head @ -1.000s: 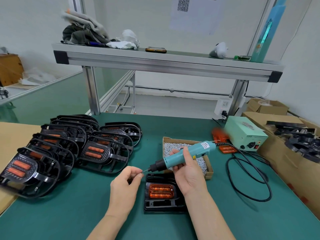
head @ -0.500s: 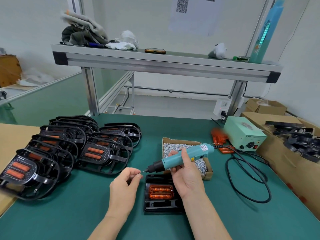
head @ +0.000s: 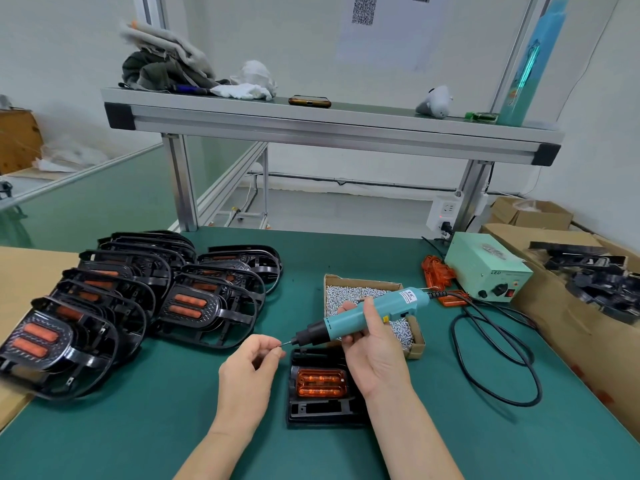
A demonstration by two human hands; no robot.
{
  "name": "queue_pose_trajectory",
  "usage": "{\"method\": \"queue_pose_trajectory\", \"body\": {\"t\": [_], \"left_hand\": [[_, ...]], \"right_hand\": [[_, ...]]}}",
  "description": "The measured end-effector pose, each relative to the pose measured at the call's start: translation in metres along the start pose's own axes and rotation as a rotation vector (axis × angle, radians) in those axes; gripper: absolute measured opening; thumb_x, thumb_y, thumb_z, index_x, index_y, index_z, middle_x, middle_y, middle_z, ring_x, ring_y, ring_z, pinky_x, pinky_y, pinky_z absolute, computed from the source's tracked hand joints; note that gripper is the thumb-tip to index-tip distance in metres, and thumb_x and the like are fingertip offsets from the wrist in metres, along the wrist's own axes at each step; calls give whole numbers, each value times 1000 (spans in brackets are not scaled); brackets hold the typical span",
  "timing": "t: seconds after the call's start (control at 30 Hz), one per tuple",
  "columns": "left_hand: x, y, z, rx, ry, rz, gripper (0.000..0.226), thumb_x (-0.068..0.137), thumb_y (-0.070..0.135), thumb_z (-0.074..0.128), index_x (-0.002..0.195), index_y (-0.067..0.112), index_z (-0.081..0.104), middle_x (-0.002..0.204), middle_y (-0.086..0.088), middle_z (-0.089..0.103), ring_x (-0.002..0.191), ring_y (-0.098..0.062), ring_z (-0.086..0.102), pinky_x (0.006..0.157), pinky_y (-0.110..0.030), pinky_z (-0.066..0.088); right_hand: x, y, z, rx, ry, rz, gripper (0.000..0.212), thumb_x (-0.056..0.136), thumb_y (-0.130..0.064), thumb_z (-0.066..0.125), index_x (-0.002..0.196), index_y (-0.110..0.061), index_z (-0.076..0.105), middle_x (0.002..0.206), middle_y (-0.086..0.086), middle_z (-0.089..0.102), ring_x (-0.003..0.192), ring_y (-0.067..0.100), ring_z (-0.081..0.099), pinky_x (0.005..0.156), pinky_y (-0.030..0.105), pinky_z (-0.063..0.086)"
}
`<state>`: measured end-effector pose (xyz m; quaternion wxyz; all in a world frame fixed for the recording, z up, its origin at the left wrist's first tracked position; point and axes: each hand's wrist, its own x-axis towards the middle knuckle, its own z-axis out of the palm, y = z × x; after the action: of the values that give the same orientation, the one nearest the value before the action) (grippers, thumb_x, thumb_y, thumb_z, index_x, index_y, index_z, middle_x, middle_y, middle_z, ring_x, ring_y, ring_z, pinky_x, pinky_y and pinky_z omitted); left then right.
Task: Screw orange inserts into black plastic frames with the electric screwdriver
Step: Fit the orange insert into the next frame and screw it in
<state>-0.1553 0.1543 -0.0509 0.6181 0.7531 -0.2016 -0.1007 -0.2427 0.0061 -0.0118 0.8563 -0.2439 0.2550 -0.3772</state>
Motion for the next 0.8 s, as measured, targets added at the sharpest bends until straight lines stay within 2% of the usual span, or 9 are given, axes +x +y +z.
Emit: {"method": "queue_pose_trajectory", "body": {"t": [0.23, 0.37, 0.5, 0.67, 0.8], "left_hand": [[-1, 0, -1, -1, -13, -2, 21, 91, 8, 67, 81, 26, 69, 82, 8, 74, 82, -8, 66, 75, -23, 47], [0, 0, 0, 12, -23, -4, 21, 92, 8, 67, 82, 27, 69, 83, 9, 74, 80, -5, 65, 74, -22, 46], [0, -1, -1, 12, -15, -1, 21, 91, 8, 67, 82, 27, 69, 82, 9, 74, 79, -4, 65, 74, -22, 46], [0, -1, 0, 7, -3, 12, 21, 90, 8, 68, 81, 27, 69, 82, 8, 74, 78, -3, 65, 73, -20, 45], [0, -1, -1, 4, -3, 20, 21, 91, 8, 68, 81, 27, 69, 82, 8, 74, 79, -2, 65, 74, -20, 45]], "right_hand": [[1, -1, -2, -18, -1, -6, 34, 97, -23, 63, 129, -15, 53, 91, 12, 73, 79, 17, 75, 68, 30, 57], [2, 0, -2, -34, -2, -11, 31, 98, -23, 62, 127, -15, 54, 90, 11, 74, 84, 19, 74, 74, 33, 56], [1, 0, -1, -26, -6, -20, 29, 100, -21, 61, 127, -15, 54, 87, 11, 73, 78, 16, 75, 66, 29, 58], [1, -2, 0, -4, -3, -14, 32, 99, -20, 61, 129, -12, 53, 89, 12, 74, 82, 19, 74, 76, 34, 56], [0, -1, 1, -16, -4, -10, 31, 99, -21, 61, 128, -15, 53, 88, 12, 74, 80, 17, 75, 75, 33, 56]]}}
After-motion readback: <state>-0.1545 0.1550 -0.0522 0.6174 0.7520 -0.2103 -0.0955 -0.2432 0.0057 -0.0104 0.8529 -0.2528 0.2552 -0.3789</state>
